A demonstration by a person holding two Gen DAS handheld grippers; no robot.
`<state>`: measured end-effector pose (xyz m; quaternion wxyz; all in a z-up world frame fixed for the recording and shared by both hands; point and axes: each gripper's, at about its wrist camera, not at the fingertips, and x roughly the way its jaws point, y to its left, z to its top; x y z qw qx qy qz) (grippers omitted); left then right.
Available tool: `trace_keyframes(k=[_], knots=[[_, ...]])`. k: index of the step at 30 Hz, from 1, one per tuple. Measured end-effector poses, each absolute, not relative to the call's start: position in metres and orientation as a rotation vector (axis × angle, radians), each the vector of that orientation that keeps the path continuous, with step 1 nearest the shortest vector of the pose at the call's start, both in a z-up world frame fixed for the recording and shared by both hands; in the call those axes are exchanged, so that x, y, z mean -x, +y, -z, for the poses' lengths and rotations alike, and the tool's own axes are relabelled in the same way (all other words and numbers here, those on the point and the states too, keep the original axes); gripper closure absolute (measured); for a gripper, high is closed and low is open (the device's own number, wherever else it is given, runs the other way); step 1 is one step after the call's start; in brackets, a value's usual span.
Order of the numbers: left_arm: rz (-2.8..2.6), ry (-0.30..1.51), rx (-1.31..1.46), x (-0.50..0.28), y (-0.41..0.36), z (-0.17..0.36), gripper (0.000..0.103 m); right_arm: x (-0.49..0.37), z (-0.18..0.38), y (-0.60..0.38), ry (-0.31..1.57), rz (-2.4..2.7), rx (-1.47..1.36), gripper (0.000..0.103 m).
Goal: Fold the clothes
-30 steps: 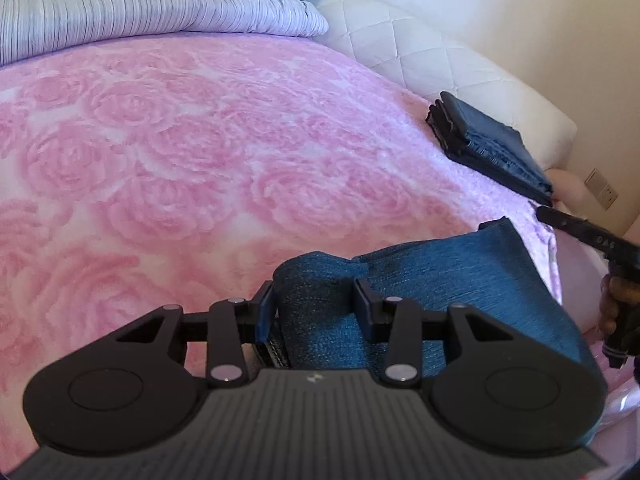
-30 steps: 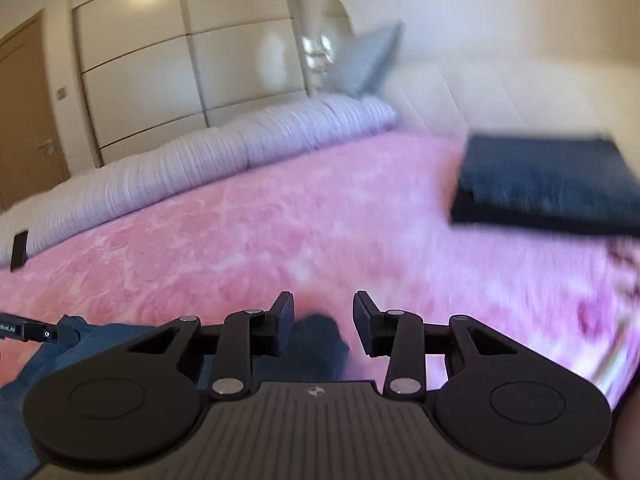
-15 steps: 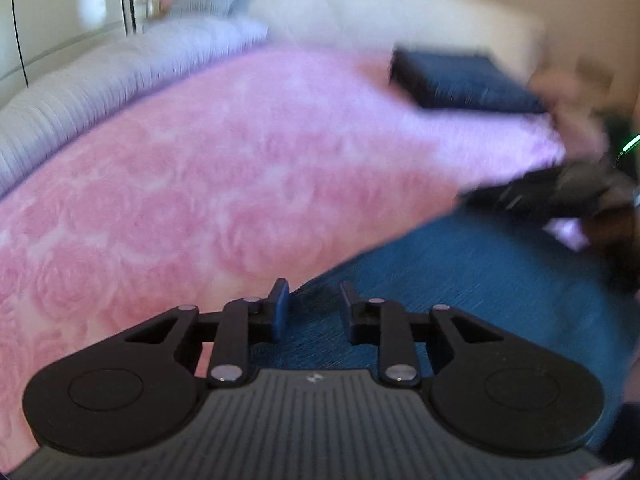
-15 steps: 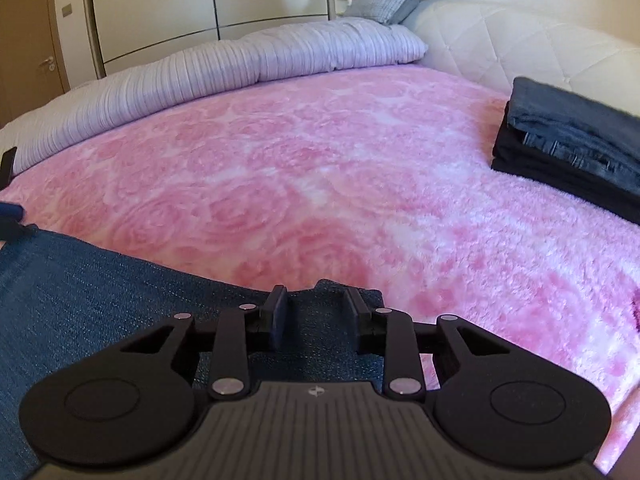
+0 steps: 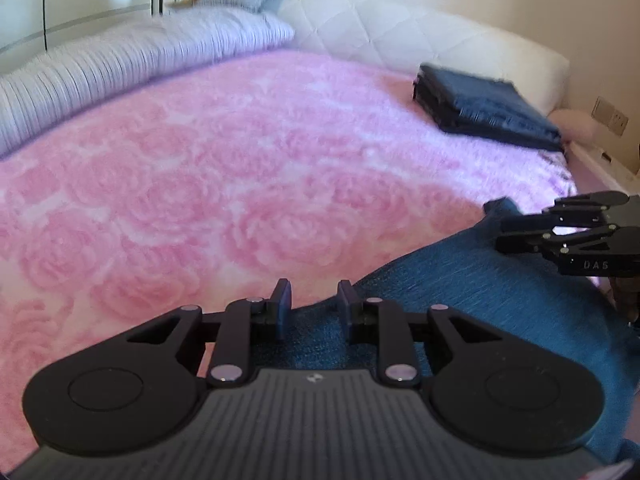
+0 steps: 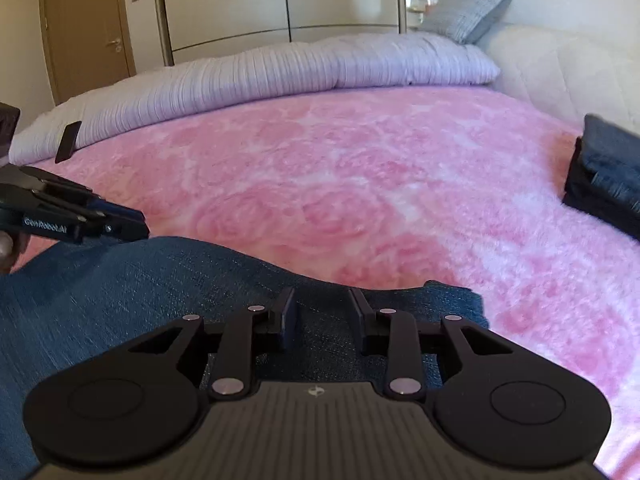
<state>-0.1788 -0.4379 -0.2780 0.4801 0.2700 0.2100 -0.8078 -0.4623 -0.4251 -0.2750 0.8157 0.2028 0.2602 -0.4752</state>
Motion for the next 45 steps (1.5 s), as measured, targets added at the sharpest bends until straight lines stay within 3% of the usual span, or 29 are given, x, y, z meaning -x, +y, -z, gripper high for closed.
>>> trace_keyframes(k=[7,11,16,21,25,32,45], knots=[[2.006,0.541,-0.613,0.159,-0.369,0.267,0.081,0.491,0.248,-0.36,0.387,1.035,-0.536,0.066],[1.988,0.556,-0.686,0.157,-0.361,0.299,0.083,0.486,0.27,-0.318,0.474,1.011,-0.54,0.064],[1.941,0.544,-0.644,0.154,-0.344,0.279,0.084,0.483,0.255,-0.299,0.475,1.061,-0.583,0.061],[1.924,0.498,-0.721,0.156,-0.319,0.288,0.083,0.467,0.252,-0.284,0.652,1.103,-0.571,0.051],[1.902,0.5,-0.701,0.156,-0.313,0.287,0.083,0.455,0.26,-0.275,0.712,1.126,-0.524,0.05],[1.875,0.181,-0.841,0.181,-0.278,0.279,0.081,0.445,0.263,-0.258,0.767,1.154,-0.434,0.049],[1.856,0.106,-0.926,0.195,-0.276,0.28,0.081,0.444,0.269,-0.256,0.774,1.142,-0.374,0.047]])
